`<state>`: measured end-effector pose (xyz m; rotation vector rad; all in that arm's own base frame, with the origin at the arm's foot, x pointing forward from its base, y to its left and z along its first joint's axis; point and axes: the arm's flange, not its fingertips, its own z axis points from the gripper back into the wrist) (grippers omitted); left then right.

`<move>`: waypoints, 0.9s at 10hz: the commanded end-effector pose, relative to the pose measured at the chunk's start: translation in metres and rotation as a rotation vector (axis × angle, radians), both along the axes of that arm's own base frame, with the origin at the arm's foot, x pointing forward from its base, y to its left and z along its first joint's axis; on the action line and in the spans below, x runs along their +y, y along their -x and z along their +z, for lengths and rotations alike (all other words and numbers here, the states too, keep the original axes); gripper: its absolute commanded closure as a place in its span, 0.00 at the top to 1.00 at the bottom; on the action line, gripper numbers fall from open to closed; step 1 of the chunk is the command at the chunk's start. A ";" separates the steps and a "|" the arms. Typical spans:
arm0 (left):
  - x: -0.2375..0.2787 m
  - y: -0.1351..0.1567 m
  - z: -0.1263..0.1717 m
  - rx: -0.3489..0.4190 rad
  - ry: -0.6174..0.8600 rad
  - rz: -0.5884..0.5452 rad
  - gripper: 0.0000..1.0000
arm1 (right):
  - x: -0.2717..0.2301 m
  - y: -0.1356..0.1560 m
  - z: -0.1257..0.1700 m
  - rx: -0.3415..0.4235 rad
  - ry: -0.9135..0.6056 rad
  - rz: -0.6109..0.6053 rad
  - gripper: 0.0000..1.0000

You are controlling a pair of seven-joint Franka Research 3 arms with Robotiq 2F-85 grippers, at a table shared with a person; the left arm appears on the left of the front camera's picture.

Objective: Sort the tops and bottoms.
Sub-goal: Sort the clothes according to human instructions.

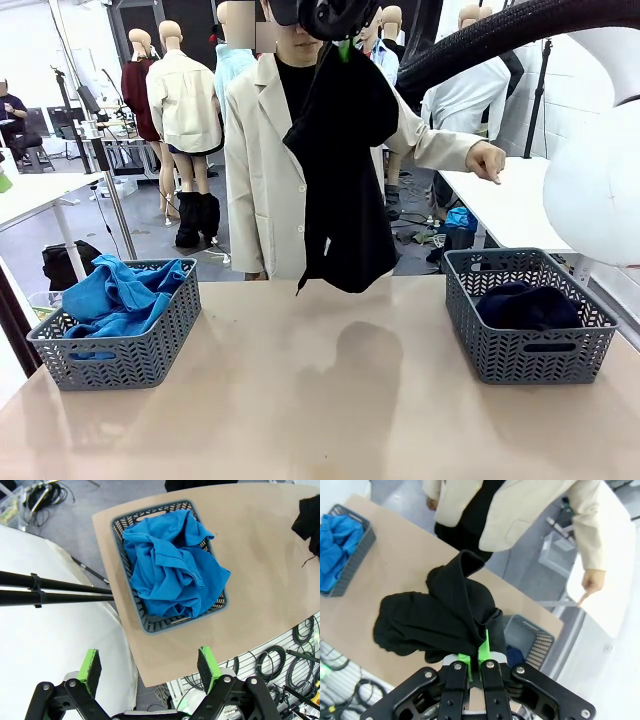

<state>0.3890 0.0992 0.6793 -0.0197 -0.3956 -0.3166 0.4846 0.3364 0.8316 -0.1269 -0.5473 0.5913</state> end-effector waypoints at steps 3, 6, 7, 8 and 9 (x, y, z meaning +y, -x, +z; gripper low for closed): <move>0.000 0.000 0.001 -0.005 0.006 0.013 1.00 | -0.080 0.005 0.060 -0.251 0.164 -0.178 0.00; 0.000 0.000 0.001 -0.005 0.006 0.013 1.00 | -0.146 0.010 0.081 -0.279 0.203 -0.315 0.00; 0.000 0.000 0.001 -0.005 0.006 0.013 1.00 | -0.170 0.008 0.073 -0.297 0.193 -0.391 0.00; 0.000 0.000 0.001 -0.005 0.006 0.013 1.00 | -0.187 0.007 0.064 -0.258 0.181 -0.434 0.00; 0.000 0.000 0.001 -0.005 0.006 0.013 1.00 | -0.208 0.005 0.049 -0.253 0.165 -0.508 0.00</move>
